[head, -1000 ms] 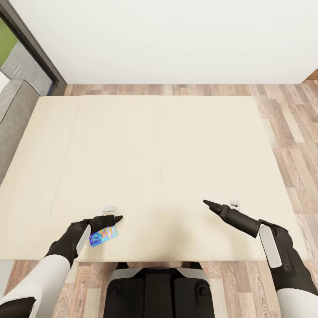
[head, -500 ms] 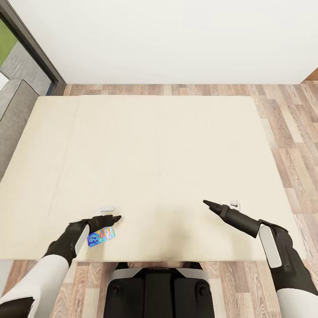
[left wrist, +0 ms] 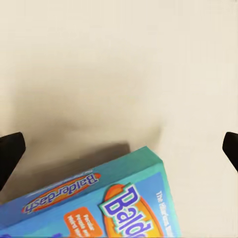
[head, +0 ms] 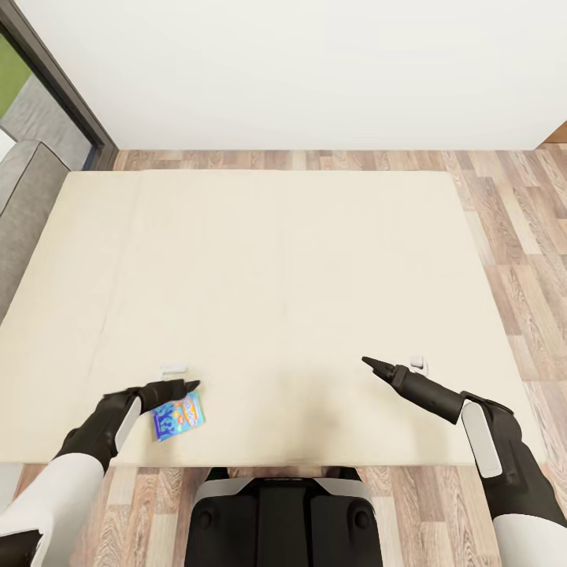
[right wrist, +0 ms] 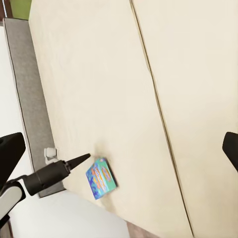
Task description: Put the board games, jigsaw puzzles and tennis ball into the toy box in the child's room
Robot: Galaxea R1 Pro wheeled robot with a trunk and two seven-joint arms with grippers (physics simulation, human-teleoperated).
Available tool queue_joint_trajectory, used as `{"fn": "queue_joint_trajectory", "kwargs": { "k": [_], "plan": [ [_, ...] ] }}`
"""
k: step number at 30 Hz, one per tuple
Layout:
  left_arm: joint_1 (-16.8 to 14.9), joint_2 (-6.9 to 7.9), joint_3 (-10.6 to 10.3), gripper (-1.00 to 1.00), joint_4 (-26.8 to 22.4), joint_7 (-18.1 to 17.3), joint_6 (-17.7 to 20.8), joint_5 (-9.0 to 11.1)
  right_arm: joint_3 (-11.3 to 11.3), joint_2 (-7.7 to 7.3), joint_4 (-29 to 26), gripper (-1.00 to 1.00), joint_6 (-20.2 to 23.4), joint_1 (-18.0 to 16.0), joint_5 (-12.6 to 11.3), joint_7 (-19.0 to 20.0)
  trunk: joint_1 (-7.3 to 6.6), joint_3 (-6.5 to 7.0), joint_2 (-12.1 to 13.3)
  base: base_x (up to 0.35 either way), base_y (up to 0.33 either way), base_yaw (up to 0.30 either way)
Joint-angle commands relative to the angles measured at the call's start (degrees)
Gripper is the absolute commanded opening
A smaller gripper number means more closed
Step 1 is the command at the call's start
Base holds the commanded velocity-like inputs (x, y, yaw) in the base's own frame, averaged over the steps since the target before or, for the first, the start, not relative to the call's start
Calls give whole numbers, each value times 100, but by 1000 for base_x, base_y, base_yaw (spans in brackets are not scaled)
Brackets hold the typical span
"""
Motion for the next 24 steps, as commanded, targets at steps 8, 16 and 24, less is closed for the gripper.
{"fn": "queue_joint_trajectory", "kwargs": {
  "k": [8,16,24],
  "plan": [
    [-2,128,122,100,-47,-46,194,34,-6,0,-1,100,28,-3,1,17,3,-6,-9,0,0,0],
    [-2,214,321,100,-51,-123,227,36,-6,0,-2,100,28,-3,1,17,3,-6,-9,0,0,0],
    [-1,250,423,100,-52,-241,334,32,-6,1,2,100,28,-3,1,17,3,-6,-9,0,0,0]
  ]
}}
